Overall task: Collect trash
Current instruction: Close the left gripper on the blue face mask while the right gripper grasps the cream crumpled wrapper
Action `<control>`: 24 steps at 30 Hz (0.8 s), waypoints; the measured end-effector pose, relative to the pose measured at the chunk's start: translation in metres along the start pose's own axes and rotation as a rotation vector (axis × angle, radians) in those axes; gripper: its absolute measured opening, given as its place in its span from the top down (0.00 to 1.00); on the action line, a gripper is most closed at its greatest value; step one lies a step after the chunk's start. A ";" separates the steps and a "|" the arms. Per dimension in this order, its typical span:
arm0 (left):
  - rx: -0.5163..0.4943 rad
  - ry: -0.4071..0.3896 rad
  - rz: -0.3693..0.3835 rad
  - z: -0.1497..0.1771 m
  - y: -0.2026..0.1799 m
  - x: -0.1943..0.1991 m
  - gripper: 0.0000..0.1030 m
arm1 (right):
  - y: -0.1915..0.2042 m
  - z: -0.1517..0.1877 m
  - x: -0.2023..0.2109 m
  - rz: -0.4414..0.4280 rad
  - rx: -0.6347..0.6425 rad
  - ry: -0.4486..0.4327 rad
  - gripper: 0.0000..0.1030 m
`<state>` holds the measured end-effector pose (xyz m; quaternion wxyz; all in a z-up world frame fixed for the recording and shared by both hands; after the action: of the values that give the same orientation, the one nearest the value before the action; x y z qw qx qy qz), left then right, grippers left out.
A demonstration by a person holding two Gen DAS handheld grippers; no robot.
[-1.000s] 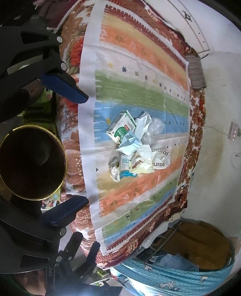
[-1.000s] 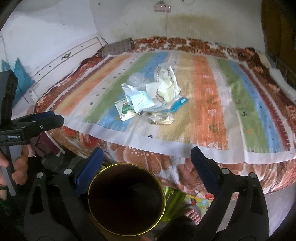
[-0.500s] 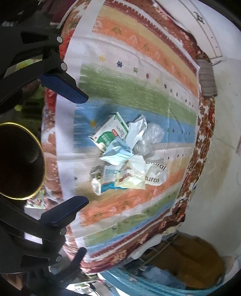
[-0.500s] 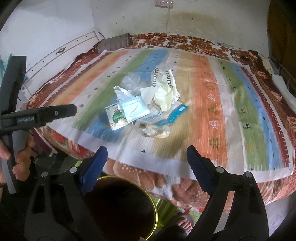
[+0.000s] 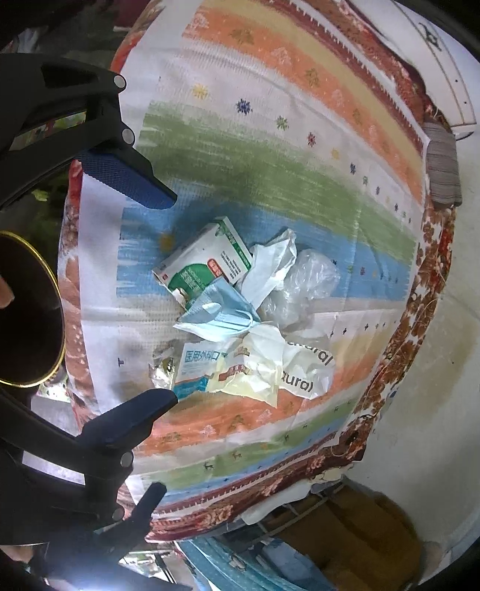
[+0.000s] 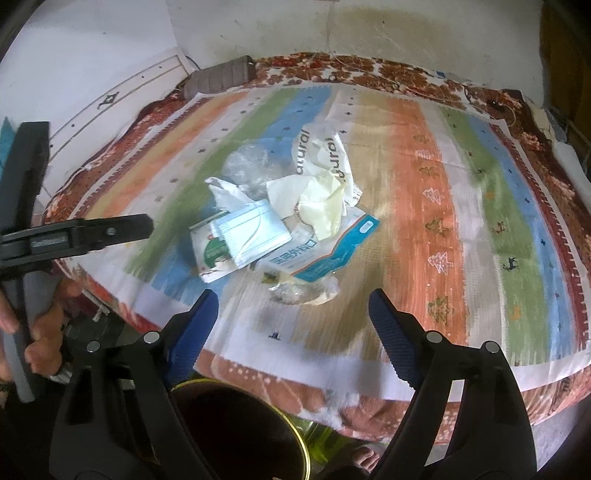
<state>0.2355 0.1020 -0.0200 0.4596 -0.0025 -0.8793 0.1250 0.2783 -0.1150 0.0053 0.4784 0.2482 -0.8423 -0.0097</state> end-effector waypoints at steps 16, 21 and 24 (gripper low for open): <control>-0.058 0.057 0.049 -0.020 0.004 -0.048 0.32 | -0.019 -0.031 -0.072 0.012 -0.042 0.059 0.35; -0.055 0.087 0.061 -0.022 0.008 -0.065 0.38 | -0.026 -0.040 -0.095 -0.001 -0.083 0.092 0.43; -0.084 0.095 0.073 -0.025 0.004 -0.074 0.44 | -0.026 -0.046 -0.106 -0.017 -0.093 0.111 0.45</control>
<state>0.2976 0.1027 -0.0673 0.4955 -0.0596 -0.8602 0.1044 0.3706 -0.0823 -0.0615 0.5354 0.2332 -0.8109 -0.0391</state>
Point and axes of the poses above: each gripper's, at about its wrist camera, not at the fingertips, and x roughly against the way its jaws point, y to its left, z to its underside, the point moved 1 cm from there along -x, roughly the way its jaws point, and after that the axes turned 14 degrees about -x, right-handed, at the moved point
